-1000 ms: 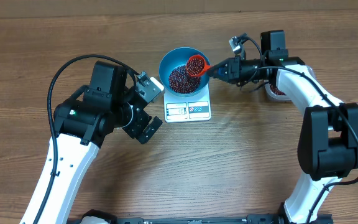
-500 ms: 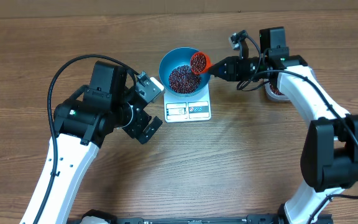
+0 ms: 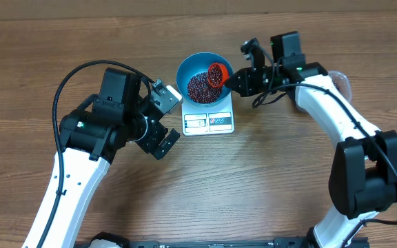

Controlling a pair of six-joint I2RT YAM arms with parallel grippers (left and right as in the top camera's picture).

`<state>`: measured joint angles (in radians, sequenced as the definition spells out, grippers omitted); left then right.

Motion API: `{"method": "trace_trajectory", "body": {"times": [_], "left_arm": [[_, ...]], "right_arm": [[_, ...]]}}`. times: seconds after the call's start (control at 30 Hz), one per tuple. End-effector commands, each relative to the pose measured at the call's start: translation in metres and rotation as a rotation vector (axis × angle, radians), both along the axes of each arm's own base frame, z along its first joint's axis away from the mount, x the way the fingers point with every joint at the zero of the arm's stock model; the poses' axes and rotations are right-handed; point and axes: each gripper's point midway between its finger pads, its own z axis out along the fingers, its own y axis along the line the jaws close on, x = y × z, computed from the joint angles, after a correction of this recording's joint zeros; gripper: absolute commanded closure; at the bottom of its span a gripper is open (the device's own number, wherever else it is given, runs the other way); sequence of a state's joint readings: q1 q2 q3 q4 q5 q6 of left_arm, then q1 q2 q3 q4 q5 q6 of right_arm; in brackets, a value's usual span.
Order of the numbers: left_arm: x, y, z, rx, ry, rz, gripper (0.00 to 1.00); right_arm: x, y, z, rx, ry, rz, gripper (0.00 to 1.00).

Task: Scoop item into bowl and weigh 150g on scale
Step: 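Tilt the red scoop to pour beans into the blue bowl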

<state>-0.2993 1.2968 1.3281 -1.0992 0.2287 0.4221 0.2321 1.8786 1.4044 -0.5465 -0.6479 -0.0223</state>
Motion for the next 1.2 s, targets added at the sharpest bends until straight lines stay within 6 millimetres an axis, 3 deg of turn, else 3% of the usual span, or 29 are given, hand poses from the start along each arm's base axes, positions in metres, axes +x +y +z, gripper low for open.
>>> {"method": "trace_trajectory", "body": {"times": [0.0,0.17,0.77,1.17], "left_arm": [[0.000,0.000,-0.002,0.000,0.004,-0.010,0.00],[0.000,0.000,-0.002,0.000,0.004,-0.010,0.00],[0.000,0.000,-0.002,0.000,0.004,-0.009,0.01],[0.000,0.000,-0.002,0.000,0.004,-0.009,0.00]], "right_arm": [[0.006,-0.003,0.024,-0.101,-0.119,-0.046,0.96],[0.003,0.005,0.033,-0.167,-0.187,-0.039,0.96],[-0.001,0.000,0.059,-0.229,-0.295,-0.032,0.96],[-0.003,0.001,0.048,-0.586,-0.429,-0.069,0.96]]}}
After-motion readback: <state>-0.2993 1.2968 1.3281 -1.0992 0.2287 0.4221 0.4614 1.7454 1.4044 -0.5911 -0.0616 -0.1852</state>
